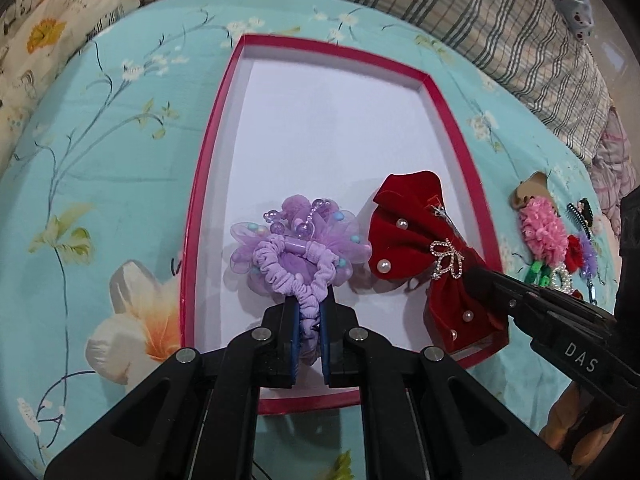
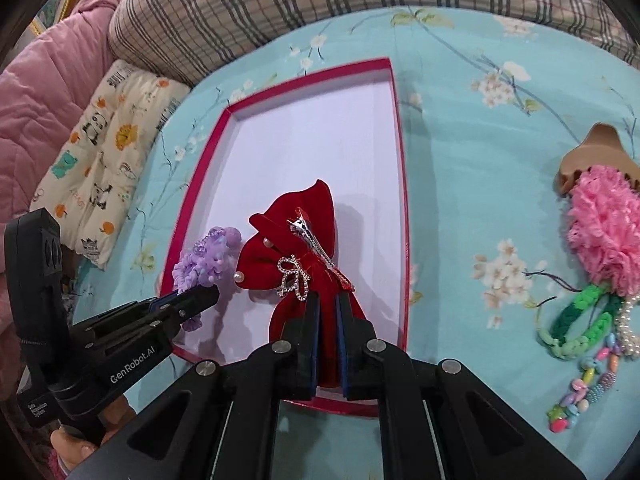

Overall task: Organize jewelry
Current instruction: 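Carry the lilac scrunchie and red bow into the tray and open both tools, then grasp the pink flower scrunchie with the left tool while the right tool grasps the purple flower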

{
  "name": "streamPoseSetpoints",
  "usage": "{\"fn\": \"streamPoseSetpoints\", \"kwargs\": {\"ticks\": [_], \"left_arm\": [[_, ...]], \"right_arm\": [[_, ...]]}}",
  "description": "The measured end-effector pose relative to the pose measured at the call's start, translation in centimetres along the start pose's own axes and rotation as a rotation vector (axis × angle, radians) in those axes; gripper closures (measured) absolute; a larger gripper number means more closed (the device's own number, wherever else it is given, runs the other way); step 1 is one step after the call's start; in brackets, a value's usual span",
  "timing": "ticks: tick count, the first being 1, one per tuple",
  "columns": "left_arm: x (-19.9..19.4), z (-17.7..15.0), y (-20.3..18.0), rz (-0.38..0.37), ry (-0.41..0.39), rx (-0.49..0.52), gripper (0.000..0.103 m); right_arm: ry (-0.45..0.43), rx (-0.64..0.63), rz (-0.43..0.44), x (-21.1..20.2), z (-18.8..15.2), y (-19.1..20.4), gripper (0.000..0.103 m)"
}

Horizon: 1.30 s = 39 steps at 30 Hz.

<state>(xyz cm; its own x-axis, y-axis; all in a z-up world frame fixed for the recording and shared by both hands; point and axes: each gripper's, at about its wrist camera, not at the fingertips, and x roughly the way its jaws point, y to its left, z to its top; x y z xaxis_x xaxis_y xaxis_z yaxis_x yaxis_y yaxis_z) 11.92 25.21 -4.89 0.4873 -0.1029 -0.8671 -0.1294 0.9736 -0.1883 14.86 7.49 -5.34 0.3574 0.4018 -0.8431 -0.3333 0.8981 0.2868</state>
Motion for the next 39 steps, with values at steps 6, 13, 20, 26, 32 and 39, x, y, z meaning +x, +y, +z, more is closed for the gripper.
{"fn": "streamPoseSetpoints", "kwargs": {"ticks": [6, 13, 20, 26, 32, 39], "left_arm": [[0.3, -0.4, 0.0, 0.018, 0.000, 0.014, 0.097], [0.4, -0.4, -0.6, 0.049, -0.007, 0.052, 0.094], [0.0, -0.8, -0.6, 0.054, -0.003, 0.061, 0.058], [-1.9, -1.2, -0.6, 0.042, -0.032, 0.046, 0.058], [-3.6, -1.3, -2.0, 0.015, -0.066, 0.056, 0.058], [-4.1, -1.6, -5.3, -0.037, -0.068, 0.088, 0.058]], "right_arm": [[0.021, -0.010, -0.013, 0.9, -0.4, -0.1, 0.094], [0.024, -0.026, -0.024, 1.2, -0.5, 0.3, 0.090], [0.020, -0.013, 0.006, 0.4, -0.7, 0.3, 0.073], [-0.019, -0.013, 0.031, -2.3, -1.1, 0.0, 0.072], [-0.079, 0.021, 0.017, -6.2, -2.3, -2.5, 0.064], [-0.103, 0.086, -0.038, -9.4, -3.7, -6.7, 0.058]]}}
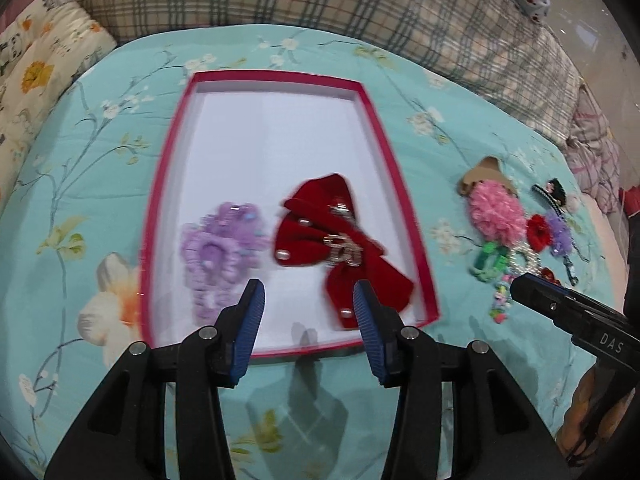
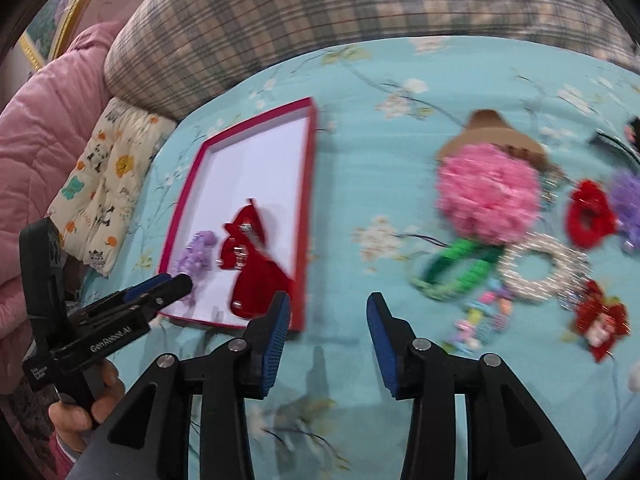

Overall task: Organize jewelry
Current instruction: 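Grasp the pink flower scrunchie with the left tool while the right tool grasps the purple flower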

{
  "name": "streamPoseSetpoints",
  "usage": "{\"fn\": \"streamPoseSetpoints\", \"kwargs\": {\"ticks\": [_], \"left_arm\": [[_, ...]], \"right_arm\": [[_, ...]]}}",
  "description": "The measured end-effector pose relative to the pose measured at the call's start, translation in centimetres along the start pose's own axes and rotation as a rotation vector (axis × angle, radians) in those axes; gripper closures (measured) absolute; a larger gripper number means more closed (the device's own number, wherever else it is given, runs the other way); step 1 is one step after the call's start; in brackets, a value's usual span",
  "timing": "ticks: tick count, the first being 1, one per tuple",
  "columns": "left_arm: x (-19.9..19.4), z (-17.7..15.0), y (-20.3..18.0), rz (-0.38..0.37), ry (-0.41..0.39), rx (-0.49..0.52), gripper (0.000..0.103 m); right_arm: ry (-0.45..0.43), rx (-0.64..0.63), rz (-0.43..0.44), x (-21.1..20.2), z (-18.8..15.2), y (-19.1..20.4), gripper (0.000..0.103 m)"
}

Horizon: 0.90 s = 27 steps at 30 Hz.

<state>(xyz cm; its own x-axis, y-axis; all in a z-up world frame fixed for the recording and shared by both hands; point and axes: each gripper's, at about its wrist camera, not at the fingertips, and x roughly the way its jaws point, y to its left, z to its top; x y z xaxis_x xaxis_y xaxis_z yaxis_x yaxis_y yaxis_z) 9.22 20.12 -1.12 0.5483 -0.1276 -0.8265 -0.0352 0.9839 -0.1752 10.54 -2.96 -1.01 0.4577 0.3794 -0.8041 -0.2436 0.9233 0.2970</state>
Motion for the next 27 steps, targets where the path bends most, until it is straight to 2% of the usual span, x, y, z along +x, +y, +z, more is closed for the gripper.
{"fn": "streamPoseSetpoints", "kwargs": {"ticks": [4, 8, 15, 21, 23, 26, 27], "left_arm": [[-0.2, -0.4, -1.9, -0.023, 0.002, 0.027, 0.058], [-0.5, -0.7, -3.8, -0.046, 0.005, 0.052, 0.058], [-0.1, -1.1, -7.2, -0.079, 0.022, 0.098, 0.058], [0.9, -0.9, -10.2, -0.100, 0.040, 0.126, 0.058], [1.3, -0.8, -11.2, -0.111, 0.049, 0.134, 0.058], [2.0, -0.4, -12.6, -0.115, 0.058, 0.149, 0.058], [2.3, -0.2, -13.1, -0.117, 0.061, 0.154, 0.058]], "right_arm": [[-0.011, 0.040, -0.026, -1.5, -0.5, -2.4, 0.057], [-0.017, 0.071, -0.046, -2.7, -1.1, -4.3, 0.050], [-0.040, 0.104, -0.077, -4.6, -1.9, -7.1, 0.049], [-0.115, 0.126, -0.156, -7.5, -1.8, -10.4, 0.049], [-0.135, 0.157, -0.154, -8.3, -1.6, -12.0, 0.049], [-0.125, 0.213, -0.239, -8.8, -1.1, -14.5, 0.048], [-0.126, 0.225, -0.243, -8.9, -0.9, -15.4, 0.048]]}}
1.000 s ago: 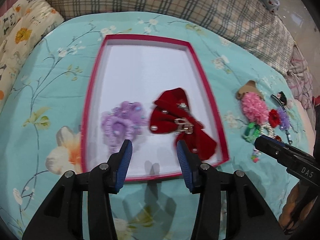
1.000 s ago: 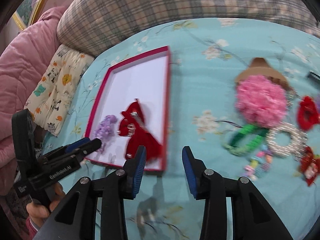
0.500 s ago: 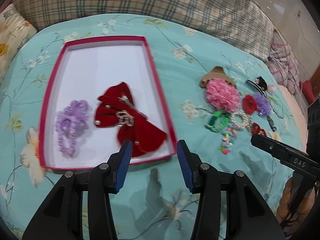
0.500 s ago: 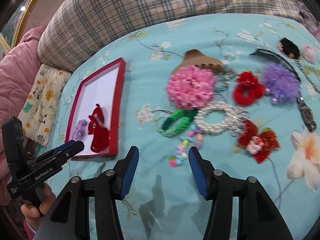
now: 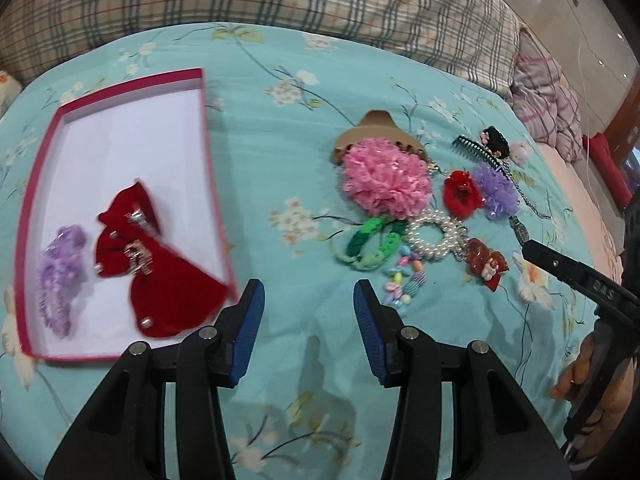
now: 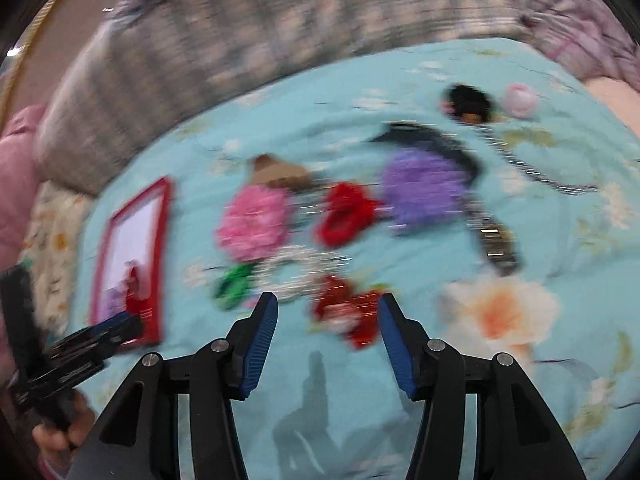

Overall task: Organize jewelry
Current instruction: 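Grasp the pink flower scrunchie with the left tool while the right tool grasps the purple flower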

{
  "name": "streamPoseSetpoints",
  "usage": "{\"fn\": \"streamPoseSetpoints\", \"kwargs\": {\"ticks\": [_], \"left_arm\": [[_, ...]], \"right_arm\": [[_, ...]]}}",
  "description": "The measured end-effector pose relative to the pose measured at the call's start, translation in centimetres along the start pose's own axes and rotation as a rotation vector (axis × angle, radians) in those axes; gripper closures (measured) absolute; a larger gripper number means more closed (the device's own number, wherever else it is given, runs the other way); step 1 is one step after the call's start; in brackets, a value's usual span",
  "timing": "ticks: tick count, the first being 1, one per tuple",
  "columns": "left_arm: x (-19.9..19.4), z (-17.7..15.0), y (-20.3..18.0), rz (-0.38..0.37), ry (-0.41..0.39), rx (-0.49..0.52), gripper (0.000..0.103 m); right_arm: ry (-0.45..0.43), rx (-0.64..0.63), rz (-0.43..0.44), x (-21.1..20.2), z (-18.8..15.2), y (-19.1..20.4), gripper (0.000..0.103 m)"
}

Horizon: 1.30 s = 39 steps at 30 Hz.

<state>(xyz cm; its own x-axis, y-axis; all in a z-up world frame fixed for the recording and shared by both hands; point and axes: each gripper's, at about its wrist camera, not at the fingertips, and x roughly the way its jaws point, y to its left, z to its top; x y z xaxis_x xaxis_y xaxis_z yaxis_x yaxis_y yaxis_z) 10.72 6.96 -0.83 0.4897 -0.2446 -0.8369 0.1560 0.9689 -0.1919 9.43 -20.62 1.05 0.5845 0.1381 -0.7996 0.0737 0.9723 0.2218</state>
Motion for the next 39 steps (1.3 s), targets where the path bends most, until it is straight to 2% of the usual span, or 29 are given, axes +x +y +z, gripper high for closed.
{"fn": "streamPoseSetpoints", "kwargs": {"ticks": [4, 11, 21, 25, 28, 31, 33, 39], "left_arm": [[1.1, 1.2, -1.3, -0.006, 0.003, 0.016, 0.058], [3.5, 3.6, -2.6, -0.043, 0.013, 0.009, 0.058], [7.7, 7.4, -2.9, -0.110, 0.042, -0.033, 0.058], [10.0, 8.3, -3.4, -0.118, 0.076, -0.030, 0.058], [11.3, 8.5, -3.6, -0.135, 0.102, -0.029, 0.058], [11.8, 8.2, -3.8, -0.166, 0.118, -0.017, 0.088], [11.7, 8.0, -3.9, -0.159, 0.112, -0.005, 0.091], [9.3, 7.5, -3.6, -0.155, 0.065, 0.012, 0.094]], "right_arm": [[0.000, 0.000, -0.018, 0.7, 1.2, -1.7, 0.048], [-0.021, -0.024, -0.016, 2.2, 3.5, -2.3, 0.048], [-0.011, -0.022, -0.060, 5.4, 6.4, -3.8, 0.048], [0.007, -0.031, -0.082, 6.6, 6.8, -4.2, 0.052], [0.021, -0.031, -0.082, 7.3, 6.8, -4.4, 0.064], [0.020, -0.028, -0.073, 7.5, 6.7, -4.6, 0.075], [0.015, -0.030, -0.067, 7.3, 6.6, -4.5, 0.082], [-0.014, -0.029, -0.035, 5.8, 6.3, -3.8, 0.087]]}}
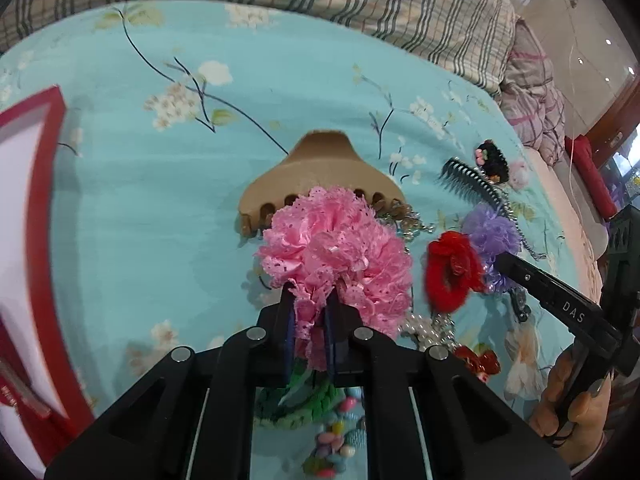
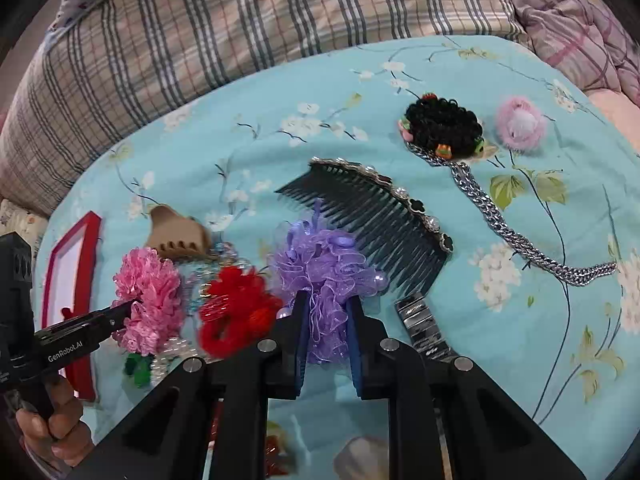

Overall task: Organize jewelry
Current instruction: 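Grasp the pink flower scrunchie with the left tool while the right tool grasps the purple flower, then carry the pink and purple flowers into the tray and open both tools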

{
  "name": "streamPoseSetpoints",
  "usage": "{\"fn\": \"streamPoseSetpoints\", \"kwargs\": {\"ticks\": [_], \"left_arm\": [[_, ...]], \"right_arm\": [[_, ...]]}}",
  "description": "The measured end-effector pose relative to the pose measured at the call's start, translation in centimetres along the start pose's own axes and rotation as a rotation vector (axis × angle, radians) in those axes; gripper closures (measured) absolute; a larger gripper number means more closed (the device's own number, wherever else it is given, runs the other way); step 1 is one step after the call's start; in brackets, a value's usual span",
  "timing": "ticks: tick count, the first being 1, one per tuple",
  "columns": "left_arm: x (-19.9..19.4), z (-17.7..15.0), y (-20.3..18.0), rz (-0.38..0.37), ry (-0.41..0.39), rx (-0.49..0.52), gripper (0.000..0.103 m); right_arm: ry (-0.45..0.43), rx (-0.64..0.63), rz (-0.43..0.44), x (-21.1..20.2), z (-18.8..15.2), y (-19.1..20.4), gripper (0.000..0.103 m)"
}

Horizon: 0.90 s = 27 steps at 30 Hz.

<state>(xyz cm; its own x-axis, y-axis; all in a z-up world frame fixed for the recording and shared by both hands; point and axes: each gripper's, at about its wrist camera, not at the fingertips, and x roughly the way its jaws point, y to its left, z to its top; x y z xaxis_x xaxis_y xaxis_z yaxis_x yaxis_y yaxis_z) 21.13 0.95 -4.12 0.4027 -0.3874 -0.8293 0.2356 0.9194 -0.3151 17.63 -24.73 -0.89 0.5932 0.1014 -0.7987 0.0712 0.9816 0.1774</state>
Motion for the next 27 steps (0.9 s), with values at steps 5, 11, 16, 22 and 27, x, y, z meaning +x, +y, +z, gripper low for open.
{"fn": "streamPoseSetpoints", "kwargs": {"ticks": [5, 11, 16, 22, 27], "left_arm": [[-3.2, -0.8, 1.0, 0.000, -0.048, -0.012, 0.094], [-6.5, -1.9, 2.9, 0.015, -0.096, -0.044, 0.094], [-8.7, -2.7, 4.3, 0.036, -0.125, -0.061, 0.094], [-10.9, -3.4, 7.0, 0.055, -0.158, -0.111, 0.094], [-12.9, -3.9, 10.6, 0.092, -0.183, -0.162, 0.094]], "right_arm": [[-0.022, -0.008, 0.045, -1.8, -0.3, 1.6, 0.087], [-0.039, -0.043, 0.122, -3.6, -0.8, 5.2, 0.087], [-0.033, -0.069, 0.179, -3.7, -1.5, 8.5, 0.087], [-0.011, -0.103, 0.250, -3.1, -2.2, 12.4, 0.087], [0.023, -0.141, 0.321, -1.9, -2.6, 16.6, 0.087]]}}
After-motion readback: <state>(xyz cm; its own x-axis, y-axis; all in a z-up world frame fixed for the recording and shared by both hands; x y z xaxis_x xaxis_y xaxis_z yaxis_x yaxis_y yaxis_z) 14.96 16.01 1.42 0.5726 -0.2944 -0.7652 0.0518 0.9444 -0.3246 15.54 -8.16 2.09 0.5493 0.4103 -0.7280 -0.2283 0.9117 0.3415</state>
